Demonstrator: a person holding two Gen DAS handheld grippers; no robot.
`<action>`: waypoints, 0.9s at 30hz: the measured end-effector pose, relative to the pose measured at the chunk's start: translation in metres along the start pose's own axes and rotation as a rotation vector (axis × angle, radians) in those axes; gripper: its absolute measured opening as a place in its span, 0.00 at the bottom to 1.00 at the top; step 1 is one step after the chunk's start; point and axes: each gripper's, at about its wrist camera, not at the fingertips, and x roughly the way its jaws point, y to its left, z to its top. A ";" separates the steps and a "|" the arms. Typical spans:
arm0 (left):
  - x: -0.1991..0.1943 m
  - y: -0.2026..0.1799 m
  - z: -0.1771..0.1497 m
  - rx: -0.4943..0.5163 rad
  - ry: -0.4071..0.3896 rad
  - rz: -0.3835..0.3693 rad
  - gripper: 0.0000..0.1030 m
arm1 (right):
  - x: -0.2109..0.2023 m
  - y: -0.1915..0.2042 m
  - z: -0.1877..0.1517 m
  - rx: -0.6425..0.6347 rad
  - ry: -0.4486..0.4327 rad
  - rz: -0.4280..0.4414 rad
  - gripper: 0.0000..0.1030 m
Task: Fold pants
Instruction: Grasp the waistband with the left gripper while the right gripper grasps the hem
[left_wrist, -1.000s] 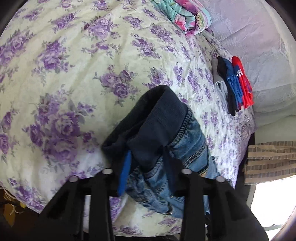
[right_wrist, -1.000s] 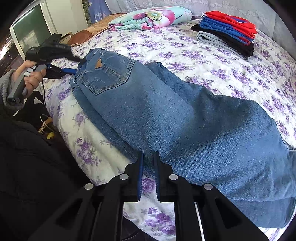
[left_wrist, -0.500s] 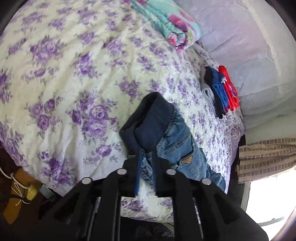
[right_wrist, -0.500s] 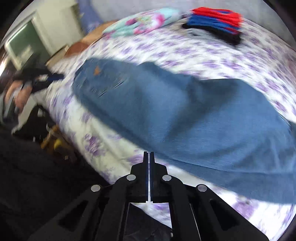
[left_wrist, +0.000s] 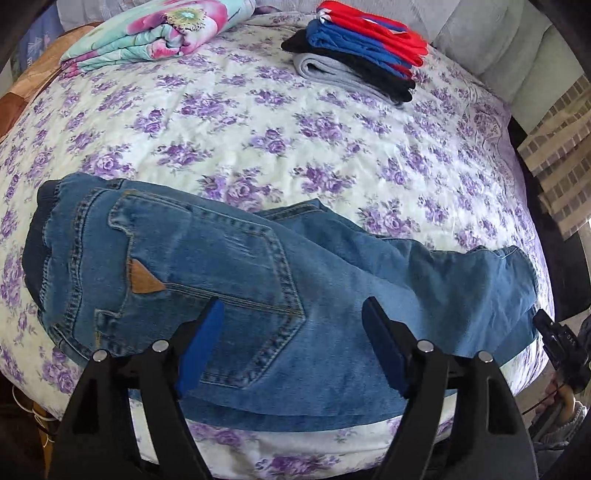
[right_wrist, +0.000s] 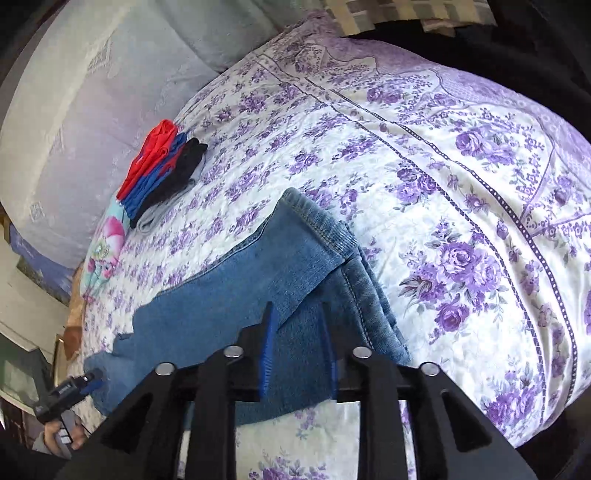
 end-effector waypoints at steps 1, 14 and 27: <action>-0.001 -0.002 0.000 -0.004 -0.002 0.014 0.73 | 0.004 -0.003 0.003 0.020 0.000 0.028 0.33; -0.014 0.044 -0.006 -0.143 0.026 0.107 0.85 | 0.037 -0.017 0.021 0.223 -0.041 0.139 0.08; -0.019 0.117 0.021 -0.119 0.006 0.066 0.86 | -0.024 -0.046 -0.038 0.415 -0.097 -0.019 0.08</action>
